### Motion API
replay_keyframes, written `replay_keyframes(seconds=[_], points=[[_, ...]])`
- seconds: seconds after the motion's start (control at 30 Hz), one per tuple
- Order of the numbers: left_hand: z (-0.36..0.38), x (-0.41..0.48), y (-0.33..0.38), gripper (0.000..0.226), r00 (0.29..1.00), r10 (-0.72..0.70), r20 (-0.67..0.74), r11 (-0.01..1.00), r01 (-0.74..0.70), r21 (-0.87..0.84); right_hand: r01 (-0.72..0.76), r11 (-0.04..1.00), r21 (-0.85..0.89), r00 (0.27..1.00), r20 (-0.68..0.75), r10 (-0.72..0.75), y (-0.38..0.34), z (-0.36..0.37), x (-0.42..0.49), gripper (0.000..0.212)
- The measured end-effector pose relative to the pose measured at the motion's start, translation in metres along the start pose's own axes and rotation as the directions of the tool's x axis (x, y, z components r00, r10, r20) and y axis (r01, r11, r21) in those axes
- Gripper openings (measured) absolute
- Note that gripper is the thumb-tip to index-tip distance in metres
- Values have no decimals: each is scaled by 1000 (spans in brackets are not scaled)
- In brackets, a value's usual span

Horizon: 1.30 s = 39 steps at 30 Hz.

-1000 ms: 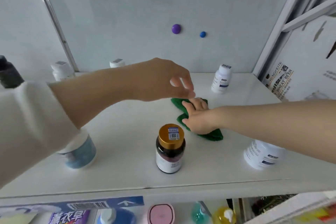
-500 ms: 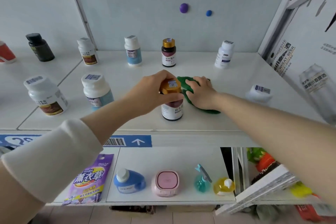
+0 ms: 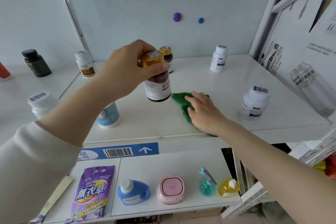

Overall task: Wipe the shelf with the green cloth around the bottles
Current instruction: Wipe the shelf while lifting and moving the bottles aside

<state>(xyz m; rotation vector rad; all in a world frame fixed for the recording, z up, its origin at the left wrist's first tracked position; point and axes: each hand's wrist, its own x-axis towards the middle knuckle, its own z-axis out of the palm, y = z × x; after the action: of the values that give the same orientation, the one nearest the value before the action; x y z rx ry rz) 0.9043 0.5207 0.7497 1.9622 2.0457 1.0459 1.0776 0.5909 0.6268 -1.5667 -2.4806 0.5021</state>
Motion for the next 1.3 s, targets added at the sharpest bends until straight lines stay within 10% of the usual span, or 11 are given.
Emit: replay_keyframes(seconds=[0.13,0.37,0.67,1.3], points=[[2,2,-9,35,1000,-5,-6,1000,5,4,-209,978,-19,977,-47,208,-3,-3,47,53],[18,7,-13,32,999,24,40,998,-22,-63,273,962,5,956,-114,-270,-52,29,-27,44],[68,7,-2,46,977,67,202,997,-57,-53,42,998,37,993,-111,-37,8,0,-40,43],[76,-5,5,48,881,-181,437,972,228,-56,26,994,-107,972,234,0,7,-32,22,58]])
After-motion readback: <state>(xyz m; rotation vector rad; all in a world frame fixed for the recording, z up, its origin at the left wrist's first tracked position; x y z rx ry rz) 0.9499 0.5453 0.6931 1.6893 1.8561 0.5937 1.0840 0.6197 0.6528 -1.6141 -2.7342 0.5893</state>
